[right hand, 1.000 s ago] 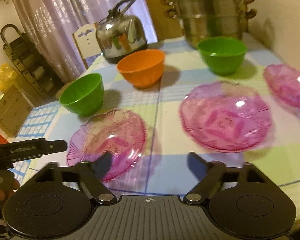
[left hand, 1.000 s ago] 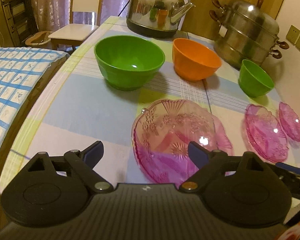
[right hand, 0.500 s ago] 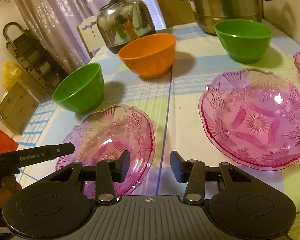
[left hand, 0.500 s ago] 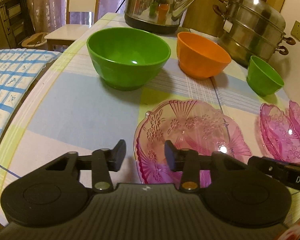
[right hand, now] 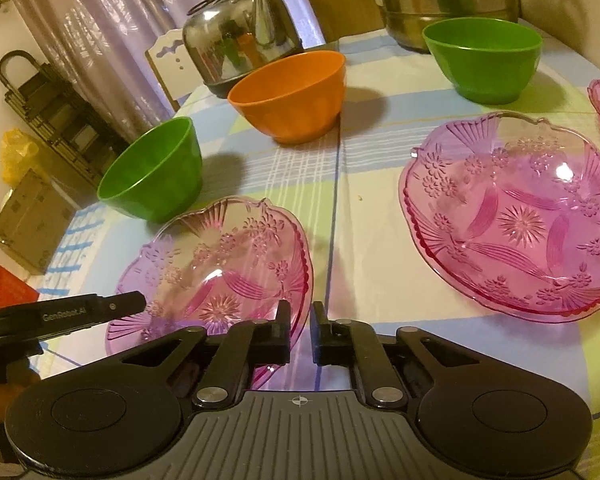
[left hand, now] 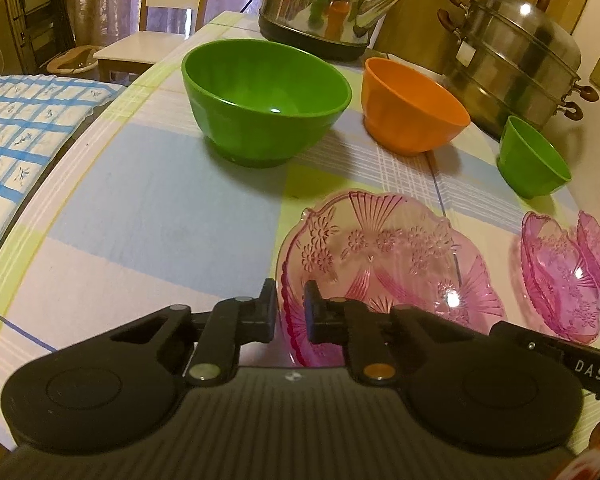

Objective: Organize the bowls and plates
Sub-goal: 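Lift the pink plate with both grippers and carry it over another pink plate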

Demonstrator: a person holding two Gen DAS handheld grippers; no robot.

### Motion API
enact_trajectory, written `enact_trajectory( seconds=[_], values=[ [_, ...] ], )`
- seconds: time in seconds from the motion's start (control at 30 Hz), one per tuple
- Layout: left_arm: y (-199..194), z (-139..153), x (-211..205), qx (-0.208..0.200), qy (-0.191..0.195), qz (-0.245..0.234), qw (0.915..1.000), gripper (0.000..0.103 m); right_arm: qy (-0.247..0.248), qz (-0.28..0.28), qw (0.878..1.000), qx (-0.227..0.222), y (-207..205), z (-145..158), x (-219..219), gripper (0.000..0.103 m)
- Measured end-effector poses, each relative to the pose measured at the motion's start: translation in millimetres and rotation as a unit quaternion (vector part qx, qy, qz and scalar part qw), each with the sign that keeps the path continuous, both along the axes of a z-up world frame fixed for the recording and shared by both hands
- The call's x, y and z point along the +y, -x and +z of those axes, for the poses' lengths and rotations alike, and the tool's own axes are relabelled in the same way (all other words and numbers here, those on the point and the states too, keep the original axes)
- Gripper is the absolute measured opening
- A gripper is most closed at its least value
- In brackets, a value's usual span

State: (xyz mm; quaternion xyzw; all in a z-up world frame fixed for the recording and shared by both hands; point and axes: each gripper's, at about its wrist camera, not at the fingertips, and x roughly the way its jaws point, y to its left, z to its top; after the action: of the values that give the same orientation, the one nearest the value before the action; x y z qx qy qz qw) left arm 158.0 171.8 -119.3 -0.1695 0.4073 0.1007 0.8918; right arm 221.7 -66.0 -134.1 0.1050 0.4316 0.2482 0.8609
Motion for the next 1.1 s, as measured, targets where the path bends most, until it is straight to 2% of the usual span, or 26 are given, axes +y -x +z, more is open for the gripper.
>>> enact_trajectory(
  seconds=[0.13, 0.37, 0.7, 0.87, 1.1],
  values=[
    [1.4, 5.9, -2.0, -0.004, -0.003, -0.006, 1.0000, 0.011, 0.005, -0.004, 1.000, -0.008, 1.6, 3.3, 0.4, 0.009],
    [0.1, 32.4, -16.0, -0.026, -0.011, -0.018, 0.9994, 0.011, 0.001, -0.012, 0.999, -0.030, 6.8, 23.9, -10.5, 0.009],
    [-27.6, 65.4, -76.1, -0.058, -0.002, -0.072, 0.9957, 0.011, 0.007, -0.064, 0.996, -0.055, 10.5, 60.5, -65.1, 0.009],
    [-52.3, 68.2, -117.7, -0.064, 0.004, -0.107, 0.9921, 0.011, 0.017, -0.103, 0.993, -0.061, 3.8, 68.2, -104.0, 0.009],
    [-84.6, 51.1, -162.1, -0.057, 0.004, -0.142, 0.9882, 0.011, 0.032, -0.151, 0.987, -0.054, -8.1, 55.1, -147.2, 0.009]
  ],
)
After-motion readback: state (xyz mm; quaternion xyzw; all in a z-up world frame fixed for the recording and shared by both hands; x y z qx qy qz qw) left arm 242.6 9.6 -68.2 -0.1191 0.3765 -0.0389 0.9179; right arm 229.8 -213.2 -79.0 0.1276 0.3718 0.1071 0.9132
